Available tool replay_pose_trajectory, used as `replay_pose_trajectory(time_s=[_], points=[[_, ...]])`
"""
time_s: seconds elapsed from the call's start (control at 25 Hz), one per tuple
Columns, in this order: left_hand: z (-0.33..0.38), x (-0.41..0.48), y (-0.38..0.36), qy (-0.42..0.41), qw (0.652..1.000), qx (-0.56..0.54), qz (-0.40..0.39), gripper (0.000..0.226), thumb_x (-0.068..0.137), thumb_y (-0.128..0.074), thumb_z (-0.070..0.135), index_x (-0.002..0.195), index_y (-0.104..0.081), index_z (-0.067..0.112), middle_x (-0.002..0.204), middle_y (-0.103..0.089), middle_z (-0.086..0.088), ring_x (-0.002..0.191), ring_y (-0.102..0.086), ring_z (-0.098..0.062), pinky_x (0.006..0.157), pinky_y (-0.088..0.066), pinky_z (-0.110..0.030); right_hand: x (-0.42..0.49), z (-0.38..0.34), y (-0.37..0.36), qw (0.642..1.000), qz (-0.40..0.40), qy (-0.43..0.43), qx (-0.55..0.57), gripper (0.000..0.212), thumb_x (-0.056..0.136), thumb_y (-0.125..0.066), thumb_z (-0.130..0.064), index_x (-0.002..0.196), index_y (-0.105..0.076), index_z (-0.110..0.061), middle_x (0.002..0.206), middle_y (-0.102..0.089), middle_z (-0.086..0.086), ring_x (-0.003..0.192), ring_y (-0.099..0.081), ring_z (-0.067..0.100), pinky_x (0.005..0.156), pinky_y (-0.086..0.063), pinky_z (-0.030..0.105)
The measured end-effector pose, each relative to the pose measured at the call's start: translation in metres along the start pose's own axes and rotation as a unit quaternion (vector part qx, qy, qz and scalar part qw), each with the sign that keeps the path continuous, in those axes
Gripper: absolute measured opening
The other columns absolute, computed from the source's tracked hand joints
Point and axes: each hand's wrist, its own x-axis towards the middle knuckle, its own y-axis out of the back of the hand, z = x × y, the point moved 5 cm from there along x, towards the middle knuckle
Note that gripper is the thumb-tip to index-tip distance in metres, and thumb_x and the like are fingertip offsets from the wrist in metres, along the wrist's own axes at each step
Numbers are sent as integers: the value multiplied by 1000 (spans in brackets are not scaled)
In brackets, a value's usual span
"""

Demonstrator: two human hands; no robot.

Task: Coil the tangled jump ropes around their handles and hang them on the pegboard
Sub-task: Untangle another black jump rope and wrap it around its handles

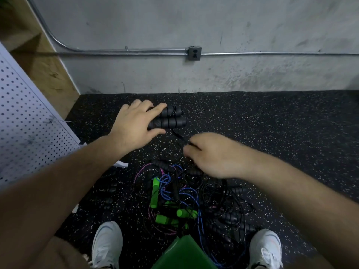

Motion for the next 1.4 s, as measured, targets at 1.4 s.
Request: replay_pose_trajectory(time_s=[1.4], points=[[86, -16, 23, -145, 965, -200, -89, 77, 73, -77, 58, 142, -48, 39, 120, -53, 19, 113, -45, -10, 95, -39, -40, 17, 67, 67, 968, 189, 86, -138, 24, 93, -55, -57, 97, -69, -39, 93, -70, -16, 89, -63, 9, 80, -54, 35]])
